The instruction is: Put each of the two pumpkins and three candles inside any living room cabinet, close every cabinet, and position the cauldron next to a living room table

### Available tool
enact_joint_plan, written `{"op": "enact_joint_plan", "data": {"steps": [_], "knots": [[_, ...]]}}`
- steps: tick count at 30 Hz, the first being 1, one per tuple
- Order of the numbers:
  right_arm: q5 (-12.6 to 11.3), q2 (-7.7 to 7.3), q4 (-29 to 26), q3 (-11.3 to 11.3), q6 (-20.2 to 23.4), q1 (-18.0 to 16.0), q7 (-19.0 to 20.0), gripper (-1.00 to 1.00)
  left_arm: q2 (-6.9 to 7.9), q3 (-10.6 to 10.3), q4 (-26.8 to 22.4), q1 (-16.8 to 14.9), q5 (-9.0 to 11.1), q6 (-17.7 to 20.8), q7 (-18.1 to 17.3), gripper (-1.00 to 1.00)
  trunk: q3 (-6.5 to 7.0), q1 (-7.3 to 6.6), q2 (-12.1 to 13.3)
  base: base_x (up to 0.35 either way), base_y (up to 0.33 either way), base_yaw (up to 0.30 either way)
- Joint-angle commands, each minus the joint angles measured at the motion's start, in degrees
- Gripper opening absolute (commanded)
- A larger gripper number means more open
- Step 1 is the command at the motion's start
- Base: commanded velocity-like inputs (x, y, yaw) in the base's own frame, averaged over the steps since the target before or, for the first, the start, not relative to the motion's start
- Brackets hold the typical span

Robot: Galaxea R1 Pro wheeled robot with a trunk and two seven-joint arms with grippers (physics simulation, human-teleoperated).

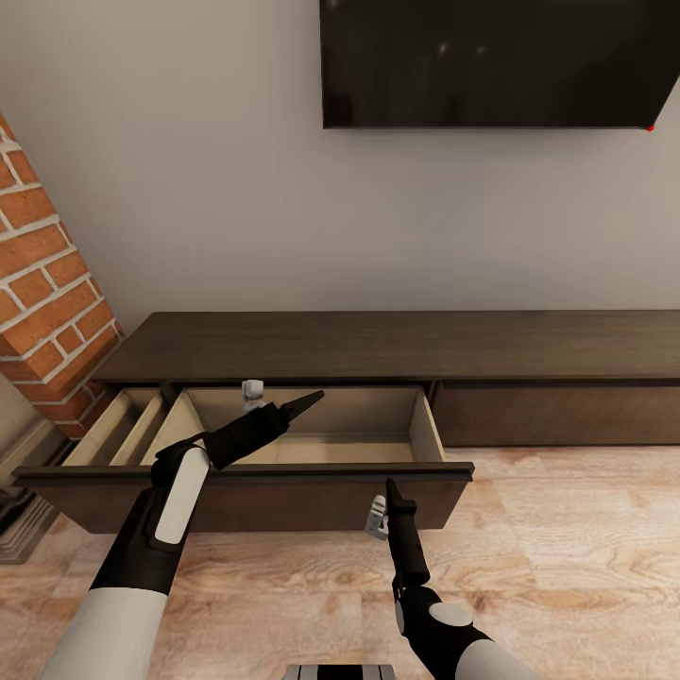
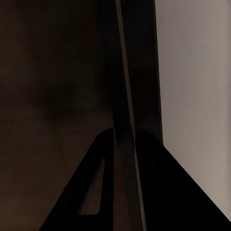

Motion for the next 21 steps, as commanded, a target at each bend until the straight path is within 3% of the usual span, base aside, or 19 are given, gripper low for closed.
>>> {"op": "enact_joint_plan", "data": {"steps": [1, 12, 13, 21], "knots": [[0.66, 0.05, 0.02, 1.42, -0.38, 0.02, 0.41, -1.0, -0.01, -0.01, 0.02, -0.01, 0.0, -0.01, -0.01, 1.0, 0.0, 0.0, 0.0, 0.0, 0.0, 0.0], [0.57, 0.05, -0.02, 1.48, -0.08, 0.03, 0.93, -1.0, -0.01, -0.01, 0.02, -0.01, -0.01, -0.05, -0.01, 1.0, 0.0, 0.0, 0.0, 0.0, 0.0, 0.0], [0.57, 0.05, -0.02, 1.46, -0.06, 0.03, 0.94, 1.0, -0.01, -0.01, 0.02, -0.01, -0.02, -0.05, -0.01, 1.0, 0.0, 0.0, 0.0, 0.0, 0.0, 0.0], [0.56, 0.05, -0.01, 1.42, -0.12, 0.03, 0.94, 1.0, -0.01, -0.01, 0.02, -0.01, -0.01, -0.08, -0.01, 1.0, 0.0, 0.0, 0.0, -0.001, 0.0, 0.0]]}}
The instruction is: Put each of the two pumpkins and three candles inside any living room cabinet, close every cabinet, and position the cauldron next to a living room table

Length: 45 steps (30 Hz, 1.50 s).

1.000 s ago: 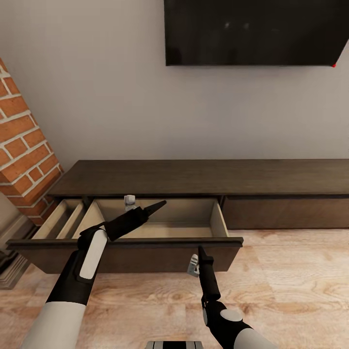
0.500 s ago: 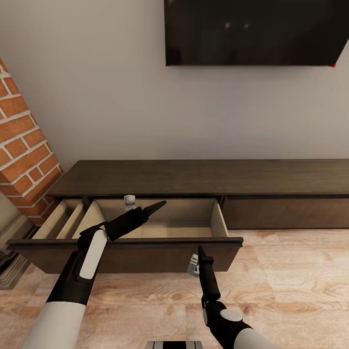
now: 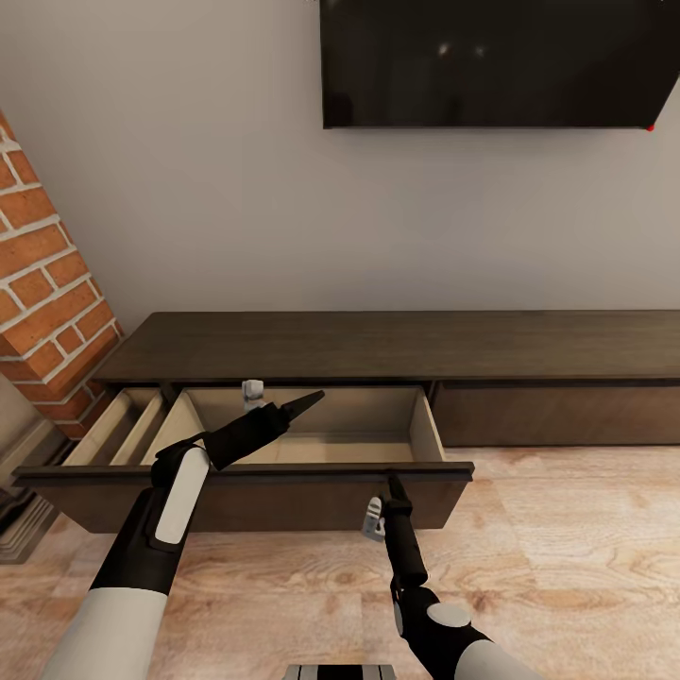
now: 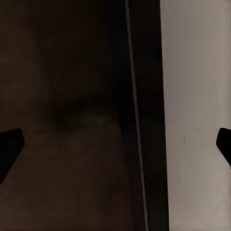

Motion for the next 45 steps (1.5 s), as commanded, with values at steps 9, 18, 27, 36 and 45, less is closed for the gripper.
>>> {"op": "enact_joint_plan", "data": {"steps": [9, 18, 27, 36, 45], "knots": [[0.0, 0.0, 0.01, -0.03, -0.08, 0.0, -0.27, 1.0, 0.0, 0.0, 0.0, 0.0, -0.04, 0.02, 0.0, 1.0, 0.0, 0.0, 0.0, -0.256, 0.0, 0.0], [0.08, 0.0, -0.01, -0.03, -0.09, 0.0, -0.69, 1.0, 0.02, 0.19, 0.07, 0.0, -0.04, 0.02, 0.0, 1.0, 0.0, 0.0, 0.0, -0.066, 0.0, 0.0], [0.01, -0.12, -0.02, -0.1, -0.2, 0.0, -0.41, 1.0, 0.02, 0.41, 0.32, 0.0, -0.18, 0.15, 0.41, 1.0, 1.11, -0.13, 0.07, -0.001, 0.0, 0.0], [0.05, -0.01, -0.02, -0.1, 0.21, 0.0, -0.72, 1.0, 0.19, 0.52, 0.13, 0.0, -0.17, 0.45, 0.38, 1.0, 3.1, -0.36, 0.19, 0.0, 0.0, 0.0], [0.41, -0.3, -0.11, -0.11, 0.61, 0.0, -1.67, 1.0, 0.18, 0.47, 0.09, 0.0, -0.27, 0.71, 0.45, 1.0, 5.1, -0.59, 0.31, 0.0, 0.0, 0.0]]}}
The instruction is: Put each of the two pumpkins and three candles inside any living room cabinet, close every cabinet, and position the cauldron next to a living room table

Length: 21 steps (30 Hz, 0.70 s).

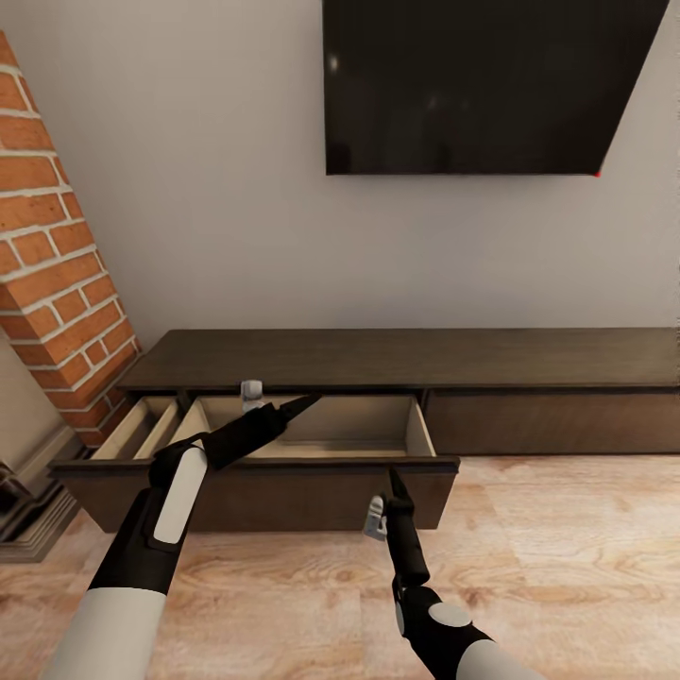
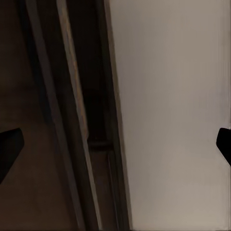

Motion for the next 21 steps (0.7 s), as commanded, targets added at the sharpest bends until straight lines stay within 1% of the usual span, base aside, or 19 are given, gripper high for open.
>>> {"op": "enact_joint_plan", "data": {"steps": [1, 7, 10, 14, 21], "knots": [[0.01, -0.01, 0.0, 0.0, 0.0, 0.0, -0.24, 1.0, 0.0, -0.01, 0.0, 0.0, -0.1, 0.09, 0.05, 1.0, 0.23, -0.02, 0.02, 0.0, 0.0, 0.0], [0.03, -0.08, -0.13, 0.0, -0.18, 0.0, -0.93, 1.0, -0.01, 0.04, 0.09, 0.0, -0.13, 0.25, 0.3, 1.0, 1.32, -1.29, 2.33, 0.0, 0.0, 0.0], [0.01, -0.14, -1.23, 0.0, -0.32, 0.0, -1.18, 1.0, 0.0, 0.05, 0.37, 0.0, -0.1, 0.23, 0.34, 1.0, 1.85, -1.95, 3.53, 0.0, 0.0, 0.0], [-0.15, -0.94, -2.03, -0.02, -0.46, 0.0, -1.23, 1.0, 0.0, 0.05, 0.55, 0.0, -0.1, 0.09, 0.35, 1.0, 2.57, -2.83, 5.14, 0.0, 0.0, 0.0], [-0.4, -1.44, -3.24, -0.1, -0.6, 0.0, -1.23, 1.0, -0.01, 0.04, 0.73, 0.0, -0.02, 0.17, 0.35, 1.0, 3.83, -4.37, 7.94, 0.0, 0.0, 0.0]]}}
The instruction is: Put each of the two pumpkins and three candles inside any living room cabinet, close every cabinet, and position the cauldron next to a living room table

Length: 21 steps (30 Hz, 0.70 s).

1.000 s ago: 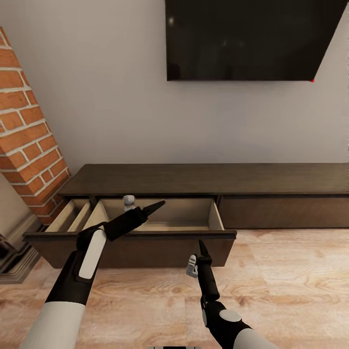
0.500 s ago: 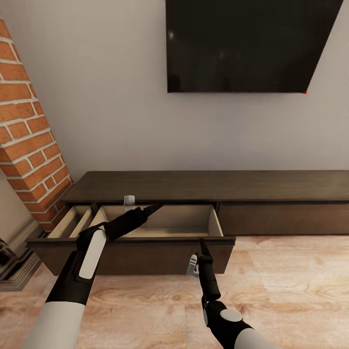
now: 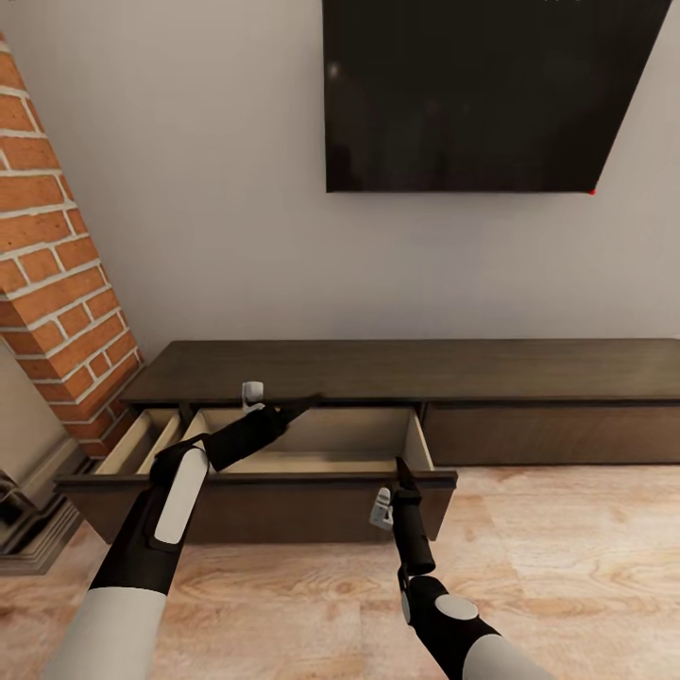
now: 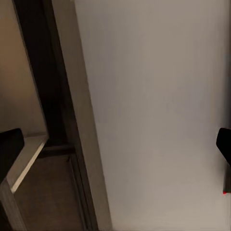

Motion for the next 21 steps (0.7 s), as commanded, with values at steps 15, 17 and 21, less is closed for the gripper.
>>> {"op": "enact_joint_plan", "data": {"steps": [15, 17, 21], "knots": [[-1.87, -4.04, -8.51, -5.36, -0.68, 0.0, 1.66, 1.0, -0.01, -0.06, -0.03, 0.0, -0.01, 0.1, 0.0, 1.0, 2.7, -3.3, 6.03, 0.0, 0.0, 0.0], [-3.65, -4.15, -11.22, -8.49, -0.85, 0.0, 3.55, 1.0, -0.05, -0.09, -0.03, 0.0, -0.05, 0.19, 0.03, 1.0, 3.06, -3.74, 6.83, 0.0, 0.0, 0.0], [-7.61, -4.16, -19.0, -15.02, -0.94, 0.0, 12.0, 1.0, -0.11, -0.35, -0.11, 0.0, -0.07, 0.11, -0.03, 1.0, 3.42, -4.18, 7.64, 0.0, 0.0, 0.0]]}}
